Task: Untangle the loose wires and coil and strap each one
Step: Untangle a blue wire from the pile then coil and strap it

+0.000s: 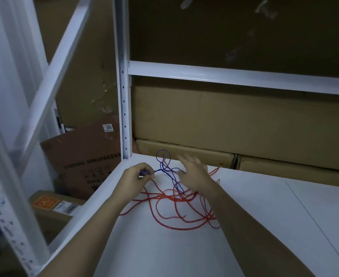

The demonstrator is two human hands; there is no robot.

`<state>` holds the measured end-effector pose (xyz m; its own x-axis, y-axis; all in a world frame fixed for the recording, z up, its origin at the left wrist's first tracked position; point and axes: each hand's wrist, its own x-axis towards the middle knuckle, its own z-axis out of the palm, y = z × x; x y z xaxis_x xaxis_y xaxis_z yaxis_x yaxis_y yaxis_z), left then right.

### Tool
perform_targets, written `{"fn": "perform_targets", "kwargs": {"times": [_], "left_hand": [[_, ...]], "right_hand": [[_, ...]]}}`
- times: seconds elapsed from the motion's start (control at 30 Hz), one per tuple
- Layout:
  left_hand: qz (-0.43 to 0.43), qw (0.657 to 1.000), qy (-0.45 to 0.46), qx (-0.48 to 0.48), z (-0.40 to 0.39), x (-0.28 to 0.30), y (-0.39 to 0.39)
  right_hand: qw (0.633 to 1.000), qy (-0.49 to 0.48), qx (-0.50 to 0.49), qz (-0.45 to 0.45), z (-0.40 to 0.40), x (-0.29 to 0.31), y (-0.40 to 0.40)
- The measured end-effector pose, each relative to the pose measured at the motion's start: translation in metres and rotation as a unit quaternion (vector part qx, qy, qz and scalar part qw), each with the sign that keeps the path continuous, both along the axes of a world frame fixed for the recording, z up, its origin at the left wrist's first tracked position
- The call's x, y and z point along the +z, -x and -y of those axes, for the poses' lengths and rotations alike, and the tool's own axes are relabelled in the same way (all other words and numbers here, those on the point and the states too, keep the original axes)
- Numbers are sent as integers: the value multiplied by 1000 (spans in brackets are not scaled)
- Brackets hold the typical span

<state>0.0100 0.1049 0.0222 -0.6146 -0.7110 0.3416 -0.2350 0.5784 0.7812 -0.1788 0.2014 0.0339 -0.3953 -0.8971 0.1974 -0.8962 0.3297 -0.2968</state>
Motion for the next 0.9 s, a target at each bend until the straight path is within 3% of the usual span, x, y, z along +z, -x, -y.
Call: {"fn": "perform_targets", "kwargs": {"times": [0.1,0.23,0.4,0.5,0.6,0.7,0.9], "left_hand": [[14,1000,9,-7,12,3,-9],[13,1000,10,5,34,2,-18],[24,999,21,1,62,-1,-22],[18,999,22,25,80,-6,-20],[2,998,8,61,93,-11,-15],[-12,998,5,66,102,-11,-5],[-29,998,-8,53,104,-10,21]], "right_hand": [[998,-66,17,11,27,-11,-3],[994,-85,-13,72,59,-27,-5],[982,-30,25,182,92,-48,-12],[972,79,58,212,100,-48,-14],[940,219,17,261,95,-34,-8],[911,325,-25,254,80,-16,1],[807,518,-138,246,37,38,18]]}}
